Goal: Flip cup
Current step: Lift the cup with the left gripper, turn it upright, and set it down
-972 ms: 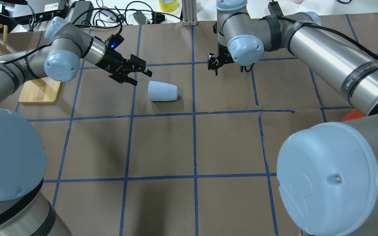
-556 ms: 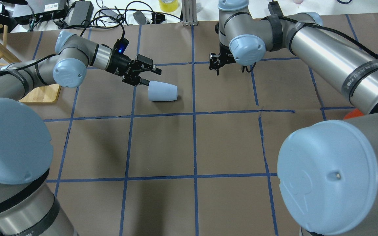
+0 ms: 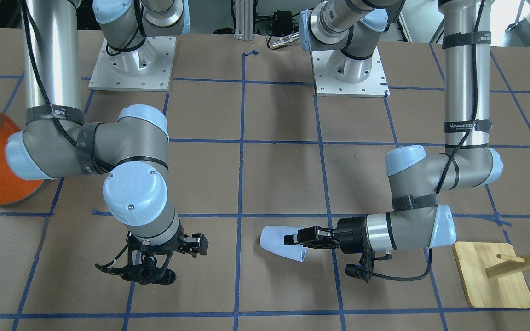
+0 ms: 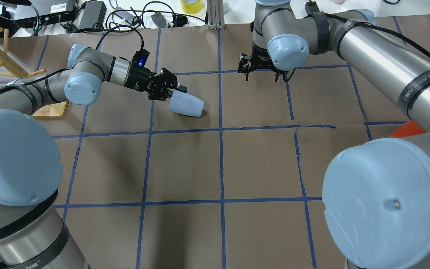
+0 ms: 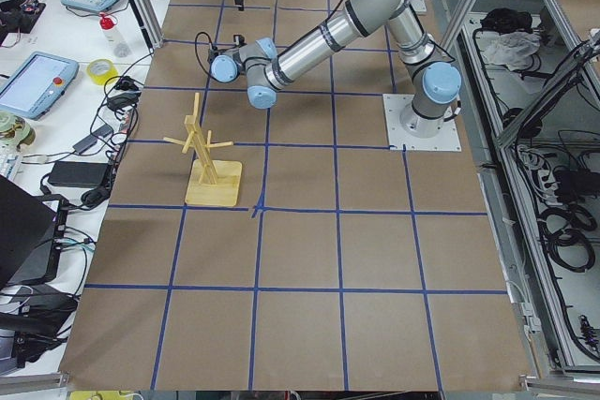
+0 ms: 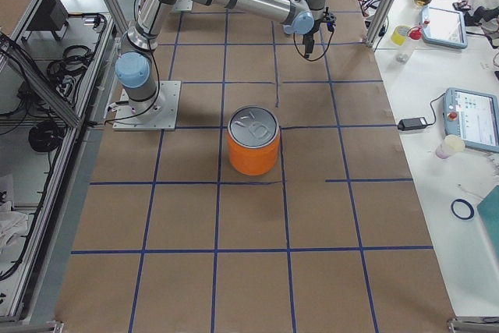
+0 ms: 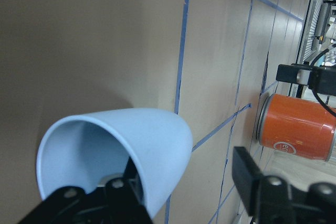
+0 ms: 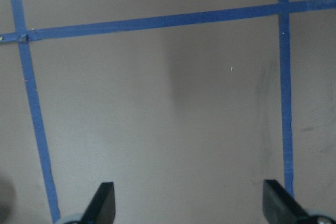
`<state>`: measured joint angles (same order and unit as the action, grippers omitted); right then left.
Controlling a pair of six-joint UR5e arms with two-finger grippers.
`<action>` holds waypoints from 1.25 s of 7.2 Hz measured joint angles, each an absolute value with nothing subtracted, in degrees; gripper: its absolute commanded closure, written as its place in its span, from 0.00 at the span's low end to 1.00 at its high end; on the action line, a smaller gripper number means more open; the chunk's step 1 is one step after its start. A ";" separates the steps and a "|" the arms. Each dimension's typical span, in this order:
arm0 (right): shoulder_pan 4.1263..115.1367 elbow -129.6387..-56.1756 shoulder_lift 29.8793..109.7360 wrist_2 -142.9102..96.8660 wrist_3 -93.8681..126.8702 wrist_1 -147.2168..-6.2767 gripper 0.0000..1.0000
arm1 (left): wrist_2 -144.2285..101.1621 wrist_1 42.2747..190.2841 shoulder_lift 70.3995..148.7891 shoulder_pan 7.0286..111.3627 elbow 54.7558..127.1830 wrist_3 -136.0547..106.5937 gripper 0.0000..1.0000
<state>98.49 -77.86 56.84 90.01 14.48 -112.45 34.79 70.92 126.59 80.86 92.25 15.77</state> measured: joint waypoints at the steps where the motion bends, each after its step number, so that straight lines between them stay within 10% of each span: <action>1: 97.97 -77.85 59.85 88.88 14.28 -110.31 0.00 | 34.76 70.64 126.34 80.86 92.28 13.45 1.00; 9: 90.96 -78.84 81.62 89.44 6.70 -87.78 0.00 | 85.51 66.29 118.97 83.23 81.44 11.19 1.00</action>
